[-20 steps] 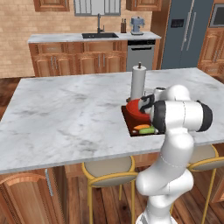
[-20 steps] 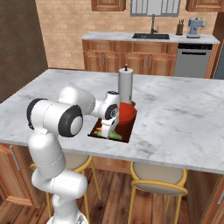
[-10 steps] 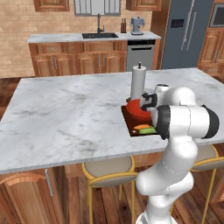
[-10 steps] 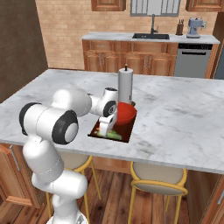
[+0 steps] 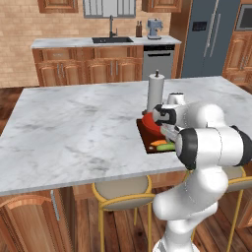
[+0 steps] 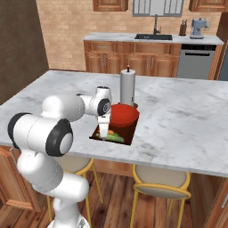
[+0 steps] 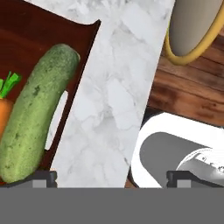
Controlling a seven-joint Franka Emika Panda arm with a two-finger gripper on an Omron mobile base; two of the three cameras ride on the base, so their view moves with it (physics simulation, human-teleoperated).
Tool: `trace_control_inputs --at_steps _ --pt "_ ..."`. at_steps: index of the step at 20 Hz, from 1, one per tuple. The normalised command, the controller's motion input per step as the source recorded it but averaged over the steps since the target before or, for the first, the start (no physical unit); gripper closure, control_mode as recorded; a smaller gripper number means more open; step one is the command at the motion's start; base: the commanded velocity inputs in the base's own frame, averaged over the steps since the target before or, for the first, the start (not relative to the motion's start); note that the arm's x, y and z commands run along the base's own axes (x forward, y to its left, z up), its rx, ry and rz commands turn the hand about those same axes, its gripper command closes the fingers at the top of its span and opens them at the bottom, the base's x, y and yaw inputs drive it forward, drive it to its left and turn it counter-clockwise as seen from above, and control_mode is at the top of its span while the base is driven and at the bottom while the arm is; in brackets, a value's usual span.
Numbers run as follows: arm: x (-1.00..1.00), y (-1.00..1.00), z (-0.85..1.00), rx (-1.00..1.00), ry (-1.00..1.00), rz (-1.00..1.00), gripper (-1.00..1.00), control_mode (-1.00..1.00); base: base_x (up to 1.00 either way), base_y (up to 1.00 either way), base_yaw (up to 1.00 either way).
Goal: Place the two vegetables and bowl onto the tray for setting up a vegetable dip station.
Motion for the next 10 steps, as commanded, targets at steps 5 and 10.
trace_control_inputs --at_steps 5,10 --pt "-0.38 0.16 0.20 0.00 0.01 0.58 -1.00 -1.00 0.00 0.00 0.00" --pt "-0.40 0.17 0.19 0.00 0.00 0.46 -1.00 -1.00 0.00 0.00 0.00"
